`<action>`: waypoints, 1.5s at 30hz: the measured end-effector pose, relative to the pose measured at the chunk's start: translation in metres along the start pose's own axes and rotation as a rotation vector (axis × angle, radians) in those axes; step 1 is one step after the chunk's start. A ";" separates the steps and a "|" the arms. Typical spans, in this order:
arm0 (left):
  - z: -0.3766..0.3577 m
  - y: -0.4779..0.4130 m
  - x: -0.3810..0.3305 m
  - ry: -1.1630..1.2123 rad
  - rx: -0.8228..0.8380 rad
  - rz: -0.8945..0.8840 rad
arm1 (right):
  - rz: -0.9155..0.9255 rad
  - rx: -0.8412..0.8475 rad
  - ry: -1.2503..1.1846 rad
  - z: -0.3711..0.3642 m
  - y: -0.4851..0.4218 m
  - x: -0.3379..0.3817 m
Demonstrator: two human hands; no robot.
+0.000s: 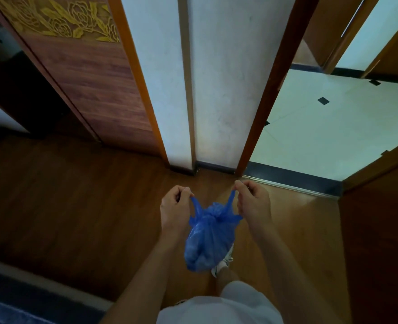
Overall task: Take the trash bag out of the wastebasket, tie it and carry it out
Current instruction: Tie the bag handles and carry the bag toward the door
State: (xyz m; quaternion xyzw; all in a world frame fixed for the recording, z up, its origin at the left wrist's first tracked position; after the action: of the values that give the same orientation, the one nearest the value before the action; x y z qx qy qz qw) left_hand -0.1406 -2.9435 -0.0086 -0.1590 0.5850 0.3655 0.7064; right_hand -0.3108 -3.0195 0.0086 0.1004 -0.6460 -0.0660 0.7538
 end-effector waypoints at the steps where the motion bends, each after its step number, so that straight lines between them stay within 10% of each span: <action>1: -0.009 -0.014 -0.003 -0.009 -0.004 0.008 | -0.008 0.014 -0.004 -0.003 -0.017 0.003; 27: -0.151 -0.273 -0.074 -0.181 -0.157 0.025 | 0.061 -0.050 0.173 -0.042 -0.320 0.050; 45: -0.220 -0.359 0.078 -0.187 0.066 -0.005 | -0.008 -0.142 0.129 -0.114 -0.377 -0.109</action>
State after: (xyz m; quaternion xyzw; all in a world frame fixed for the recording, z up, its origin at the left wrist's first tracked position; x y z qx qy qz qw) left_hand -0.0406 -3.3061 -0.2137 -0.1023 0.5276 0.3575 0.7638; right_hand -0.2043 -3.3534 -0.2018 0.0535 -0.5895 -0.1081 0.7987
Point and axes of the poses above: each hand's wrist, its own y-axis away from the middle knuckle, its own z-axis out of the back of the hand, x = y × z, the point moved 2 cm from there along -y, towards the middle knuckle, and after that the axes turned 5 degrees about -x, right-handed, at the moved point
